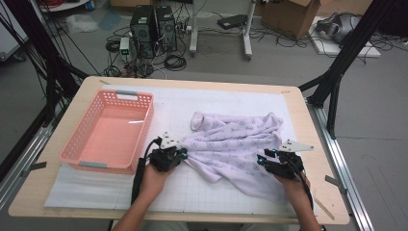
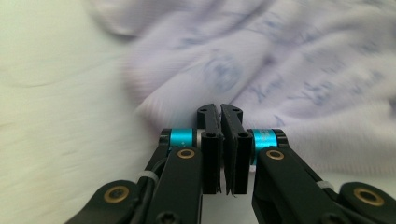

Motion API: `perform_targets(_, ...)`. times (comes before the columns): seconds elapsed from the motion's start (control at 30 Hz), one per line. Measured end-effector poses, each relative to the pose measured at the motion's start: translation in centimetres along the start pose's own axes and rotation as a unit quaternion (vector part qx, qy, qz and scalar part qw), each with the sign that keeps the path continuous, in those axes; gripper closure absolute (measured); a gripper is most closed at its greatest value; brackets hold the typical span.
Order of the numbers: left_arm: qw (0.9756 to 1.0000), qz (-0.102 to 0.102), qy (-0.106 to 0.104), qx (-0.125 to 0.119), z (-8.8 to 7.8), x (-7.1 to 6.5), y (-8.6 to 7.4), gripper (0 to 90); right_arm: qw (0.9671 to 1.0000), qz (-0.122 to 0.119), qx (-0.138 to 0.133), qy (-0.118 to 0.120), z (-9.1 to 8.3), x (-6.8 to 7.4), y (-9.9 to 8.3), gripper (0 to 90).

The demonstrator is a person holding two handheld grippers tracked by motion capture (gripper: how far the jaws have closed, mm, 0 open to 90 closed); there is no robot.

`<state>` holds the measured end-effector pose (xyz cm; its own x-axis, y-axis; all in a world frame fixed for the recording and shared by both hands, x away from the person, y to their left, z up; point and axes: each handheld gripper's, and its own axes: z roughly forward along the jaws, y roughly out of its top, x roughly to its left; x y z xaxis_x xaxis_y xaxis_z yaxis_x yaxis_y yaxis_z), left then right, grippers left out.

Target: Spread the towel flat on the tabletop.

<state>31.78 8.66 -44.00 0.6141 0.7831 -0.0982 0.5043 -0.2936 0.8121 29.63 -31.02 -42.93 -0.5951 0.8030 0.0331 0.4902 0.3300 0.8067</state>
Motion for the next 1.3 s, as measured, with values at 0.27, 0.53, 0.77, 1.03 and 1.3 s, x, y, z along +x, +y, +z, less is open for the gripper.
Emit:
perform_targets(0.27,0.9991,-0.009,0.041,-0.007,0.2,1.7,0.6,86.2,0.9973,-0.043,0.019,0.057,1.4,1.7,0.5,56.5)
perform_targets(0.53,0.9989,-0.024,0.040,-0.012,1.0,2.1,0.7,85.6,0.9941,-0.077,0.064,0.041,3.2,1.8,0.5,87.8)
perform_targets(0.77,0.9989,-0.026,0.032,-0.021,1.5,1.8,0.7,76.2,0.9954,-0.068,0.040,-0.053,3.9,0.1,1.0,88.9)
perform_targets(1.03,0.9996,-0.011,0.009,-0.026,0.4,1.4,0.8,45.6,0.9908,-0.056,0.038,-0.117,3.7,-0.7,1.1,77.8)
perform_targets(1.3,0.9988,0.007,-0.035,-0.032,-1.9,-0.8,-0.6,55.3,0.9933,-0.027,-0.006,-0.112,0.3,-0.6,0.5,66.4)
